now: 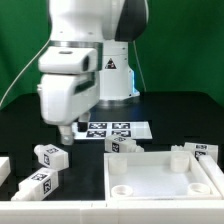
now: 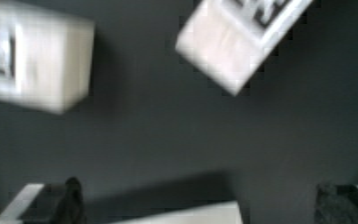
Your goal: Assemble one leg
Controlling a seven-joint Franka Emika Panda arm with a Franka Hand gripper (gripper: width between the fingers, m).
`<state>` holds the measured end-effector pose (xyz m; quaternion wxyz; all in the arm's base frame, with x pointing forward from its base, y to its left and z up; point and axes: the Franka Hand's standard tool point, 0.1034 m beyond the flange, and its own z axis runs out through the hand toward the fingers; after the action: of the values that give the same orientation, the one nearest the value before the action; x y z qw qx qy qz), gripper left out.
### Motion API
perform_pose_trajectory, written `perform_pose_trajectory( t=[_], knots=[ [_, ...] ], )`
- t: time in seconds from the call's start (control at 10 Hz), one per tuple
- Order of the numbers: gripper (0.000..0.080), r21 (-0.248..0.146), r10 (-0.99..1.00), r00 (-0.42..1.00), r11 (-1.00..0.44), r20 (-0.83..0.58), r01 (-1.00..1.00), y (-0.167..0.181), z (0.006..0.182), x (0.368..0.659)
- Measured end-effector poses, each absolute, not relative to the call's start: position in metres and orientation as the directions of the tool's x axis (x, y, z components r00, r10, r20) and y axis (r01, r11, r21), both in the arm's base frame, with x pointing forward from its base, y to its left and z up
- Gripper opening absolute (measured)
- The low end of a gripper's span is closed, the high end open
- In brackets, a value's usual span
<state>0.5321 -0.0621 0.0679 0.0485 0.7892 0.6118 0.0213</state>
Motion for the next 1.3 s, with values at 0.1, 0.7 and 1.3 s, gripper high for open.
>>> perform_pose_trajectory(
  t=[0.1, 0.7, 1.3],
  knots=[
    [0.0649, 0.102, 0.951, 0.308, -0.305, -0.016, 0.947, -0.06, 0.067, 0.532],
    [0.0649, 0.093, 0.641, 0.766, -0.767, 0.051, 0.635, -0.08, 0.067, 0.536],
    [0.0649, 0.066, 0.463, 0.885, -0.885, 0.052, 0.46, -0.079, 0.07, 0.55]
  ],
)
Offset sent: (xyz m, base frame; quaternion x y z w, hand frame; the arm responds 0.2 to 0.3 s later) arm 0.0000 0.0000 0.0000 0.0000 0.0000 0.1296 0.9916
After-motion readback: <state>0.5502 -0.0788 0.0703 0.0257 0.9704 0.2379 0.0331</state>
